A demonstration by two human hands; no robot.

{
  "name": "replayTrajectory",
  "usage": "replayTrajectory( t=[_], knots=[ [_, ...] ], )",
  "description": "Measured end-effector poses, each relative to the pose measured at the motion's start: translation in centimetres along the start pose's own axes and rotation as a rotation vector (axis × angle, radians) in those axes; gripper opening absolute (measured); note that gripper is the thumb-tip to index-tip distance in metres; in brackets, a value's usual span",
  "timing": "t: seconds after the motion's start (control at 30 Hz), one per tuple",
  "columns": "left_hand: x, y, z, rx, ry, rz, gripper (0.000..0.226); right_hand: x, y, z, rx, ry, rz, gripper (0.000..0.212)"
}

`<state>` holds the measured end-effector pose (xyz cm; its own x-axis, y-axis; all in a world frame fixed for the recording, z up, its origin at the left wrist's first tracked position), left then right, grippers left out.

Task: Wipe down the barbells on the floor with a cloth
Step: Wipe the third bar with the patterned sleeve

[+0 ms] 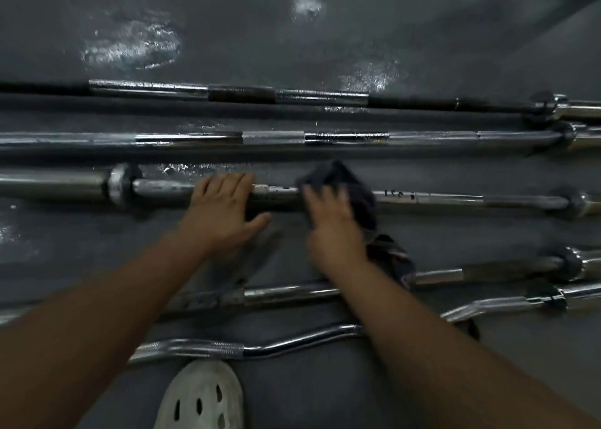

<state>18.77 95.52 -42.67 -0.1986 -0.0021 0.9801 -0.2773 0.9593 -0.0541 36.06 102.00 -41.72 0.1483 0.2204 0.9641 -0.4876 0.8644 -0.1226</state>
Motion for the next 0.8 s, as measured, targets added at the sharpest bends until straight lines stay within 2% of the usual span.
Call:
replayTrajectory(
  t=[0.07,0.13,0.23,0.3,0.33,0.37,0.43,0.5,0.53,0.57,0.67,0.7,0.73,0.8],
  knots=[
    [1.0,1.2,0.3,-0.023,-0.044,-0.031,0.088,-0.3,0.7,3.7,0.172,0.091,0.022,0.078],
    [1.1,0.7,0.6,-0.062,-0.033,-0.066,0.085,1.0,1.8,1.1,0.175,0.117,0.004,0.078],
    [0.3,-0.5,0.8,-0.079,0.008,-0.083,0.086,3.2,2.7,-7.8,-0.127,0.057,-0.140,0.078],
    [0.0,-0.2,0.6,-0.047,0.022,-0.065,0.087,2.7,2.1,-8.6,-0.316,-0.014,-0.137,0.074],
    [0.1,0.3,0.4,-0.019,0.026,-0.060,0.088,2.1,2.2,-6.5,-0.311,-0.027,-0.121,0.073],
    [0.2,0.8,0.3,0.004,0.029,-0.059,0.089,1.5,2.4,-3.3,-0.233,-0.010,-0.094,0.073],
    [0.7,1.3,-0.1,0.001,0.024,-0.047,0.090,0.1,2.3,3.8,0.044,0.078,-0.016,0.077],
    [1.2,0.8,-0.1,-0.034,-0.027,-0.037,0.088,-0.3,2.0,5.9,0.233,0.124,0.041,0.076],
    [1.5,0.1,0.0,-0.049,-0.060,-0.047,0.085,0.2,1.8,4.5,0.247,0.128,0.034,0.075],
    [1.9,-0.8,-0.1,-0.057,-0.093,-0.067,0.080,1.0,1.6,1.8,0.197,0.132,0.006,0.075],
    [2.2,-4.2,-0.3,-0.015,-0.138,-0.107,0.068,3.4,-0.5,-9.5,-0.188,0.067,-0.134,0.072],
    [1.8,-4.6,-0.6,0.014,-0.137,-0.112,0.065,3.8,-1.5,-10.9,-0.277,0.011,-0.153,0.070],
    [1.1,-4.7,-1.3,0.036,-0.136,-0.100,0.064,3.2,-2.2,-10.4,-0.322,-0.047,-0.147,0.068],
    [-0.3,-5.0,-3.7,0.026,-0.137,-0.050,0.064,1.0,-3.1,-4.5,-0.210,-0.080,-0.078,0.064]
  ],
)
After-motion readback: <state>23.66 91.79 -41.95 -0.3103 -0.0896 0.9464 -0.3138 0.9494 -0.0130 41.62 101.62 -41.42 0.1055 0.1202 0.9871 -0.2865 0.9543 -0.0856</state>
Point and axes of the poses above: each hand's wrist, its own y-axis towards the middle knuckle, its own x-axis out of the back of the hand, z = x × y, the point moved 9 cm from there along y, towards the middle knuckle, and after that the axes turned 14 degrees about -z, right-handed, at the moved point
